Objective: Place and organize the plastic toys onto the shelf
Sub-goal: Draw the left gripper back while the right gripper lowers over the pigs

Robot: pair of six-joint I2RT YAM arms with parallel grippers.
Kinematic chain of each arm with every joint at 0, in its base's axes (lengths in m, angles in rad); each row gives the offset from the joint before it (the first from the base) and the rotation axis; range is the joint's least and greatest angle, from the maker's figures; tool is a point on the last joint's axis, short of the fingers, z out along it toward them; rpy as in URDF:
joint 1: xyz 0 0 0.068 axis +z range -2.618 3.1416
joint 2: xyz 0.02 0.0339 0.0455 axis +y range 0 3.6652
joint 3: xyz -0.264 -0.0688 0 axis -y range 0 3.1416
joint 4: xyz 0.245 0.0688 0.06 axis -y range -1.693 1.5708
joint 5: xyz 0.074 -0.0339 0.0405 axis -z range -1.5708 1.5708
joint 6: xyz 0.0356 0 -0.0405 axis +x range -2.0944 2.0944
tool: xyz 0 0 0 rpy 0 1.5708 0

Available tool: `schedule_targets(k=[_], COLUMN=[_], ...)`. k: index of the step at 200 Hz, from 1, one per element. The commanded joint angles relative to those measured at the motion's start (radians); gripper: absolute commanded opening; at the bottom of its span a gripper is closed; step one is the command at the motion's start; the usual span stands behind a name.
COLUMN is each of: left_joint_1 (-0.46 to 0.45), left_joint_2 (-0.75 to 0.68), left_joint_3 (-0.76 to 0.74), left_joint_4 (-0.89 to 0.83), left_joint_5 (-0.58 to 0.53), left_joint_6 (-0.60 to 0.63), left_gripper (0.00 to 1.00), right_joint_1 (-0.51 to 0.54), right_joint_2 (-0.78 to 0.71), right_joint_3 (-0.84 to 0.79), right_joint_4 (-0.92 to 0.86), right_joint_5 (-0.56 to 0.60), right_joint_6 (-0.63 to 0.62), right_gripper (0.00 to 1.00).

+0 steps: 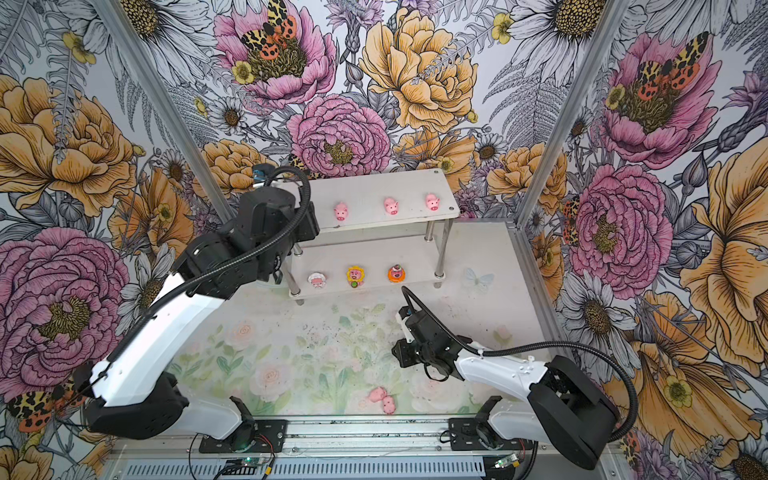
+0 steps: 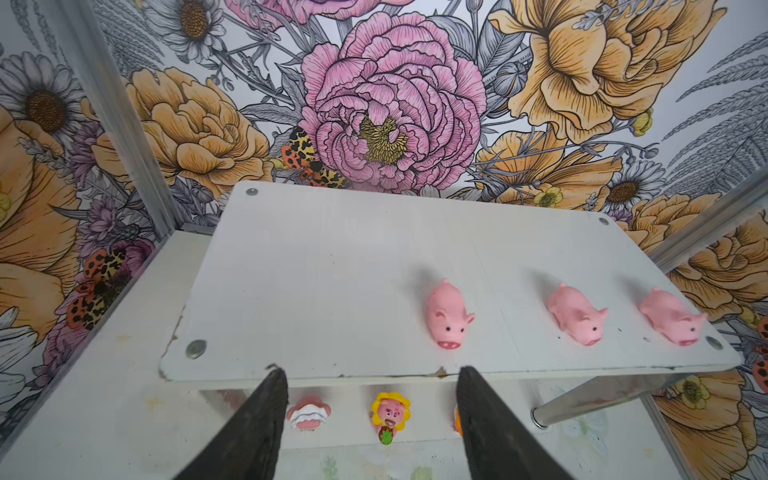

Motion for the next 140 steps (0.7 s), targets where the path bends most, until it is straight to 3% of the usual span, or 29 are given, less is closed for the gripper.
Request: schedule_targets(k=[1, 51, 93, 140], left_joint_1=[-0.018, -0.06, -0.093, -0.128], left_joint_2=[-0.09, -0.346, -0.485, -0.593], left_joint_3=[-0.182, -0.592, -0.849, -1.009], left_joint_4=[0.008, 0.088, 0.137, 0.149], left_joint_5=[-0.041, -0.012, 0.04, 0.045], left_joint_6=[-0.068, -0.211, -0.325, -0.413], left_gripper=[0.66, 0.66, 0.66, 0.66], right_joint_1=[0.111, 0.372, 0.476, 0.595], right_joint_2=[-0.084, -0.226, -0.141, -0.016], right_joint_3=[-0.005, 0.003, 0.028, 0.056], right_joint_4=[-0.144, -0.284, -0.306, -0.306], right_joint_5=[0.06, 0.132, 0.198, 0.274], right_joint_6=[-0.021, 0.067, 0.165, 0.281], right_gripper=[0.35, 0.47, 0.44, 0.47])
